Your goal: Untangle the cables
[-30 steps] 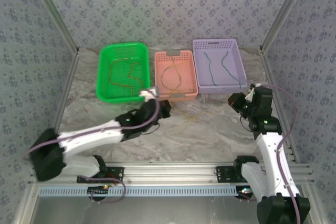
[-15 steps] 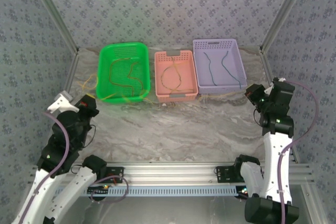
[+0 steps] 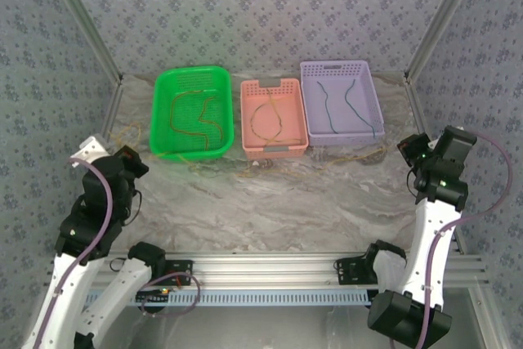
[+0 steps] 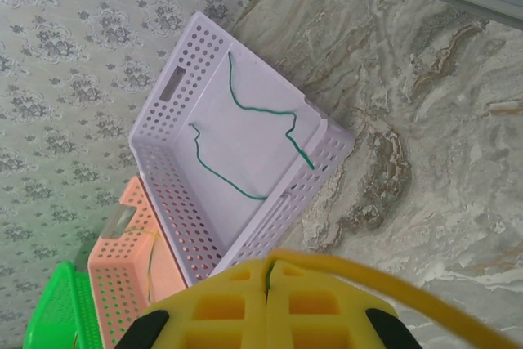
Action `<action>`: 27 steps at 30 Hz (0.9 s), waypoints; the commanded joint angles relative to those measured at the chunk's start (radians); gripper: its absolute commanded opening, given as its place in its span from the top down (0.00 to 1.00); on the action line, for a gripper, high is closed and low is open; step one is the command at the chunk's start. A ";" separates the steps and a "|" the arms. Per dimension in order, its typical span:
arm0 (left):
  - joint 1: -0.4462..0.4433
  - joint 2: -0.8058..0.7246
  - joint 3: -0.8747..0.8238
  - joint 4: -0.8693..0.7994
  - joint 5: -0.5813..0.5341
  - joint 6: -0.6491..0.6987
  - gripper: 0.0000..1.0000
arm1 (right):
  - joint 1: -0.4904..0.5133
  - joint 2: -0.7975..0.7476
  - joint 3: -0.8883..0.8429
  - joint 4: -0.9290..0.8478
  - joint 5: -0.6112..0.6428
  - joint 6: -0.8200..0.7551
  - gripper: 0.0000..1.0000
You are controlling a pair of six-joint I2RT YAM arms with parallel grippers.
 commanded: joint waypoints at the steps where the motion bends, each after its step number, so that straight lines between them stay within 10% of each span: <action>1: 0.033 0.069 0.070 0.201 0.244 0.132 1.00 | 0.014 -0.030 0.012 -0.019 -0.007 -0.033 1.00; 11: 0.244 0.445 0.298 0.597 0.939 -0.037 1.00 | 0.204 -0.112 -0.077 -0.011 0.050 -0.020 1.00; 27: 0.202 1.004 0.783 0.918 0.996 -0.288 1.00 | 0.871 0.077 0.197 0.126 0.216 -0.060 1.00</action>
